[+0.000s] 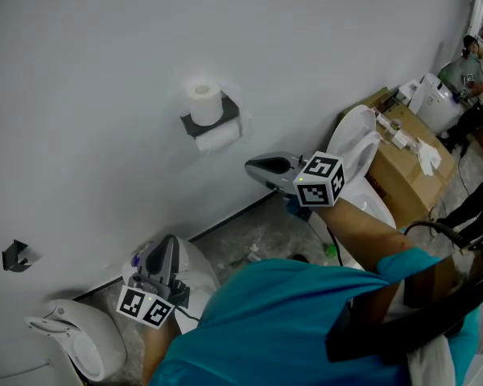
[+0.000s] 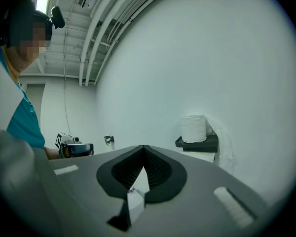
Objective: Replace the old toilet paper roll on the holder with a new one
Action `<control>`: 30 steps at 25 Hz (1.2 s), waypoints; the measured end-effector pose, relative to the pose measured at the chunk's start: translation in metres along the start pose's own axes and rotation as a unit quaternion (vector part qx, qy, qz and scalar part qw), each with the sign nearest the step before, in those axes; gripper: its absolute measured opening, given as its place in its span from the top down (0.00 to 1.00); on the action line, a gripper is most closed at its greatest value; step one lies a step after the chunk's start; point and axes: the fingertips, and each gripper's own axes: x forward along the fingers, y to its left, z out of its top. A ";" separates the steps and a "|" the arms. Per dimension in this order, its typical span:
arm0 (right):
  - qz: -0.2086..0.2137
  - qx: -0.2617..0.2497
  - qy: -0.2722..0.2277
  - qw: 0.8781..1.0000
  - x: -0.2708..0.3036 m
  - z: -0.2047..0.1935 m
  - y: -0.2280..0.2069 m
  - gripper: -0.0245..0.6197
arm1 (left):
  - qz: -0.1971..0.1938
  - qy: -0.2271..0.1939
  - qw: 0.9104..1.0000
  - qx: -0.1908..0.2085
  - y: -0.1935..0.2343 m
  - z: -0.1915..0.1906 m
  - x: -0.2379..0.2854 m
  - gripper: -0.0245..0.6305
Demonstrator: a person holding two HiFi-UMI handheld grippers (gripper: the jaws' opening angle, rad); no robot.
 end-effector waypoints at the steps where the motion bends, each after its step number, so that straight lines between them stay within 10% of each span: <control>1: 0.005 0.001 0.000 1.000 0.002 0.001 -0.007 0.96 | 0.005 0.000 1.000 -0.002 0.003 -0.002 0.006 0.95; 11: 0.107 -0.029 0.012 0.994 0.004 0.025 -0.092 0.96 | 0.092 -0.018 0.996 -0.001 0.010 -0.007 0.107 0.95; 21: 0.104 -0.020 0.056 0.993 0.022 -0.006 -0.169 0.95 | 0.103 0.001 0.995 -0.003 0.026 -0.017 0.178 0.95; 30: 0.027 -0.222 0.164 0.961 0.090 -0.059 -0.172 0.77 | 0.055 0.033 0.998 -0.008 0.082 -0.028 0.167 0.95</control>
